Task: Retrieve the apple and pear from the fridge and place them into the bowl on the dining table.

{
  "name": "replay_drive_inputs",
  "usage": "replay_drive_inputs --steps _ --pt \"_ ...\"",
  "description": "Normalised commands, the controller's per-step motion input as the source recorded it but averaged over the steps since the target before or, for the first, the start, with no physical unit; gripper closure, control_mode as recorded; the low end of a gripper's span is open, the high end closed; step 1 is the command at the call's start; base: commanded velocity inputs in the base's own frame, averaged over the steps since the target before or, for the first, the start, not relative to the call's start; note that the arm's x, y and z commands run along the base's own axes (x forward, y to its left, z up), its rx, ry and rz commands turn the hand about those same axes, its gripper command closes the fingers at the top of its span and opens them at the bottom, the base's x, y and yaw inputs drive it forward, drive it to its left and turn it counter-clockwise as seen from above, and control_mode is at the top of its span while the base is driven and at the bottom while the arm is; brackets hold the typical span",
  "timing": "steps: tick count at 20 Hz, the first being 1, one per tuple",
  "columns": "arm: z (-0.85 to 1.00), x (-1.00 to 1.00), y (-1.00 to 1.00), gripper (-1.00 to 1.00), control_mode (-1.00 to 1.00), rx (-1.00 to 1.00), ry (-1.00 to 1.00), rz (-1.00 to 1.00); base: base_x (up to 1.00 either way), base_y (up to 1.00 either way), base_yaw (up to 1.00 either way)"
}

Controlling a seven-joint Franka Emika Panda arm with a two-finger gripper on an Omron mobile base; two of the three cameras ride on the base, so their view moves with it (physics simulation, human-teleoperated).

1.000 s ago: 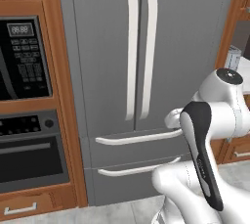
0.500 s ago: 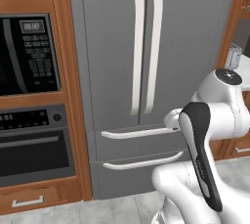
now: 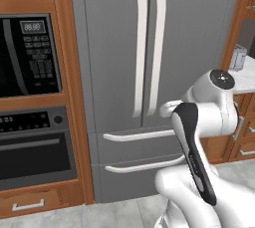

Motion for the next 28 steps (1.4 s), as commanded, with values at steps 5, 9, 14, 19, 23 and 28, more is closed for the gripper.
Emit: replay_drive_inputs --steps 5,9,14,19,23,28 --pt "0.17 0.79 -0.39 -1.0 -1.0 0.04 0.0 -0.1 0.0 0.0 0.0" --pt "0.14 0.73 -0.35 -1.0 -1.0 0.07 -0.02 -0.05 0.0 0.0 0.0" --pt "0.0 0.64 -0.03 -1.0 -1.0 0.03 -0.09 0.0 0.0 0.0 0.0" --pt "0.05 0.51 0.0 -1.0 -1.0 0.01 -0.04 0.0 0.0 0.0 0.0" --pt "0.01 0.54 -0.07 -1.0 -1.0 0.03 -0.01 0.0 0.0 0.0 0.0" --pt "0.16 0.53 0.0 -1.0 -1.0 0.0 -0.11 0.02 0.0 0.0 0.0"
